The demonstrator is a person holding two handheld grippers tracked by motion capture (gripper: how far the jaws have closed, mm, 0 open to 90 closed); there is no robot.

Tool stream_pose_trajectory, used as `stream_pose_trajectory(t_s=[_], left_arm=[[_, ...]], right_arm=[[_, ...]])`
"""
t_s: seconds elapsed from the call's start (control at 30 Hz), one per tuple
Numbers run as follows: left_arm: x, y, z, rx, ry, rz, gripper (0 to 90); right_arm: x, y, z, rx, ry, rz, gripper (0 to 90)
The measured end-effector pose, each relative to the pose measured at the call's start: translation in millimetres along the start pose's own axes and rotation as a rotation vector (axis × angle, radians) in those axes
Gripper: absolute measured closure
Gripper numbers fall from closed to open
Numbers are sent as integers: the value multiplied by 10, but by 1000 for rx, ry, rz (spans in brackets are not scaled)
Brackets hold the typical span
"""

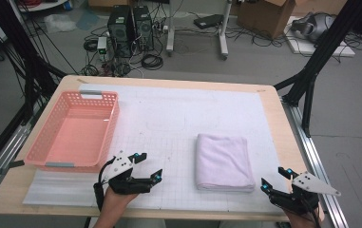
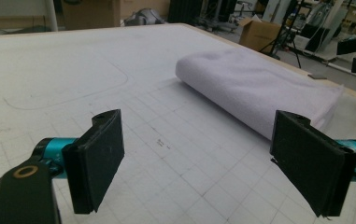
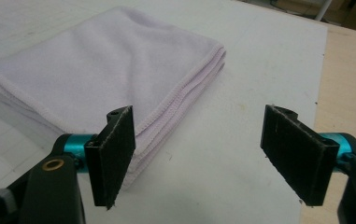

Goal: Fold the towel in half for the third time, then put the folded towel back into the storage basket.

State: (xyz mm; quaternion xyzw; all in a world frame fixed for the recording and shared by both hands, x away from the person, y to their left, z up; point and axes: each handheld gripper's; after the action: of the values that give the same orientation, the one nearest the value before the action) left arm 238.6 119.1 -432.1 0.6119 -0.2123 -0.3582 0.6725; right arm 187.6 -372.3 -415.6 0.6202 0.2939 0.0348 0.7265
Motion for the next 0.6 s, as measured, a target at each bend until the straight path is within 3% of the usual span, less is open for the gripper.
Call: stream_pose_trajectory(t_s=[0.3, 0.6], left_arm=[[0, -6, -24, -1, 12, -9, 182], [79, -20, -30, -9, -17, -38, 182]], right_arm=[[7, -23, 10, 23, 11, 7, 212], [38, -35, 22, 29, 10, 0, 212]])
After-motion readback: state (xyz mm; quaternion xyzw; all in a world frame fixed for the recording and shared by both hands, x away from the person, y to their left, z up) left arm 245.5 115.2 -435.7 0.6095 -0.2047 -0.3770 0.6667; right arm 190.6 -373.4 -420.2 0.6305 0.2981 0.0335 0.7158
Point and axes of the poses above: each handheld gripper's, and its own axes: x roughly forward along the jaws, y roughly out of its top, z roughly to its right, and after that the axes turned 5 degrees about z, right-handed
